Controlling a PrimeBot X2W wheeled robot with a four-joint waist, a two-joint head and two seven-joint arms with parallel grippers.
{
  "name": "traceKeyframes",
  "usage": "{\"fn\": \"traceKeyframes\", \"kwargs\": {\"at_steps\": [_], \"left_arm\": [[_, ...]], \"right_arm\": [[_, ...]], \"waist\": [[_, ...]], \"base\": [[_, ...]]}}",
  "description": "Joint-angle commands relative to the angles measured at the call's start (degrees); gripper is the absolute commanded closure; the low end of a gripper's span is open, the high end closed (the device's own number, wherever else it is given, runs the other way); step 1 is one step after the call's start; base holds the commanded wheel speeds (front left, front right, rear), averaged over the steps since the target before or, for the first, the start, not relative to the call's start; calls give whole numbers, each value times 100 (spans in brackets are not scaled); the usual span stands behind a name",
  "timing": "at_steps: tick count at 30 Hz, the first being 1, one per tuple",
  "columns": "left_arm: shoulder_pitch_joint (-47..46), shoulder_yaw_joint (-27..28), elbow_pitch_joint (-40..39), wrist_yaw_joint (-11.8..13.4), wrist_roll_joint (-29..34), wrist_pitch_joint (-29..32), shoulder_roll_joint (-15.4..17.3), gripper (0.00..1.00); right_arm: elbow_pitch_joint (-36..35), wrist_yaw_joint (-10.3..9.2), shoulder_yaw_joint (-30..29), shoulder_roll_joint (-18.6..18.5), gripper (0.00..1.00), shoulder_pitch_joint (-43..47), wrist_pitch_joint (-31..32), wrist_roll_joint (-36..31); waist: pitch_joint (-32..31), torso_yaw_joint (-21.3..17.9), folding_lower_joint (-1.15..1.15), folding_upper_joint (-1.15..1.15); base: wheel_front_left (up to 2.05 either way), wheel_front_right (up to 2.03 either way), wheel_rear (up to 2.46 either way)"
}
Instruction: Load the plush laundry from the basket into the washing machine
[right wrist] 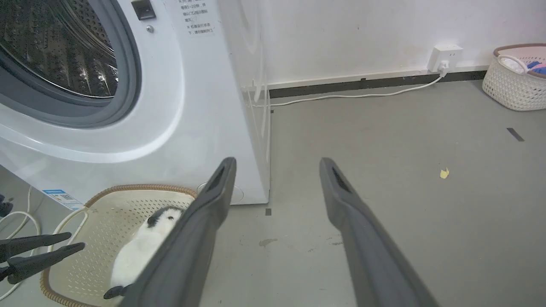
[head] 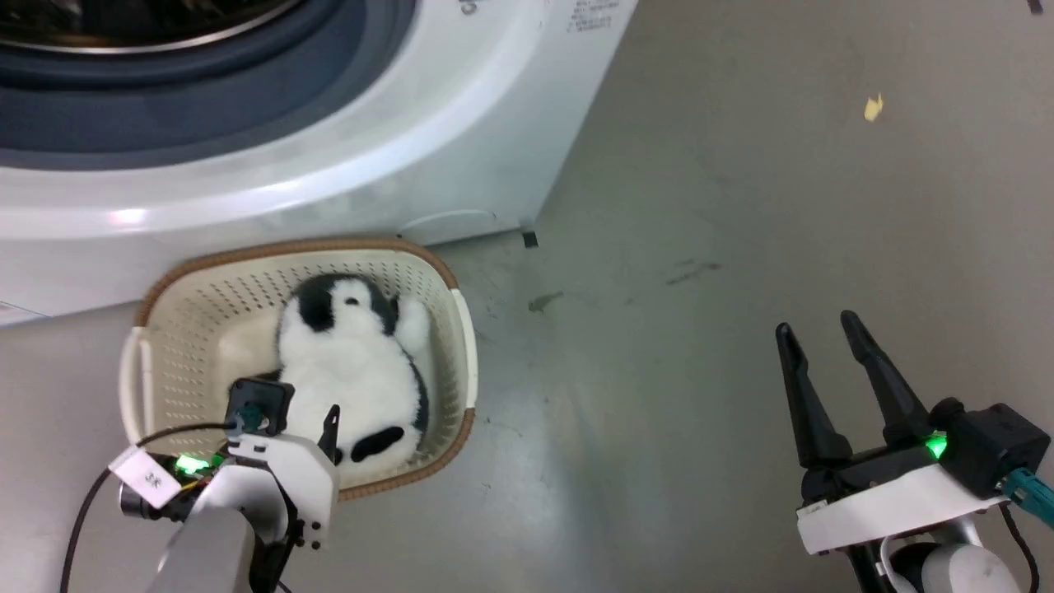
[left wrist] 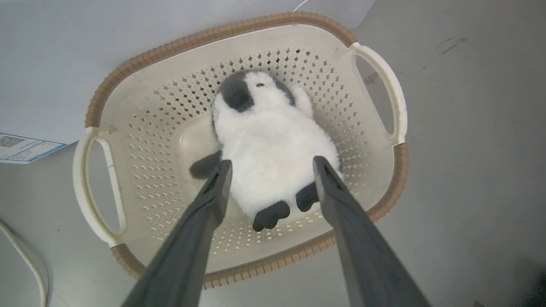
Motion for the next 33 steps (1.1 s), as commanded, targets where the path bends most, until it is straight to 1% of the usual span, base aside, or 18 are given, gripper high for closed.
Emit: {"fn": "traceKeyframes", "kwargs": {"at_steps": [1,5,14,15,18,23,27,33], "left_arm": [[-187,-72,147,-29,-111,57,87,0],[-428,-128,454,-49,-222,242,211,0],[-1058,-323,1106,86,-219,352,433,0],[-1133,-370,1172,121,-186,358,466,0],[-1349,-712,1368,109,91,461,608,0],[-1810,-719,1756,196,-49,692,622,0],[-2230,-832,2023,167,-69,918,667,0],[-2839,-1037,2498,-17,-151,1502,668,0]], "right_arm": [[-43,-3,9,-2,0,-119,-67,78],[-52,-3,29,-2,0,-119,-115,164],[-124,-4,20,-2,0,-108,-223,388],[-133,-4,25,-2,0,-106,-235,413],[-172,-4,40,-2,0,-100,-270,492],[-239,-4,90,-2,0,-77,-330,622],[-278,-4,115,-2,0,-74,-378,716],[-352,-5,140,-2,0,-81,-450,846]], "waist": [[156,-98,-1,0],[377,-185,-1,0],[878,-380,-1,0],[931,-402,-1,0],[1085,-471,-1,0],[1341,-567,-1,0],[1548,-650,-1,0],[1869,-757,-1,0]], "base": [[0,0,0],[0,0,0],[0,0,0],[0,0,0],[0,0,0],[0,0,0],[0,0,0],[0,0,0]]}}
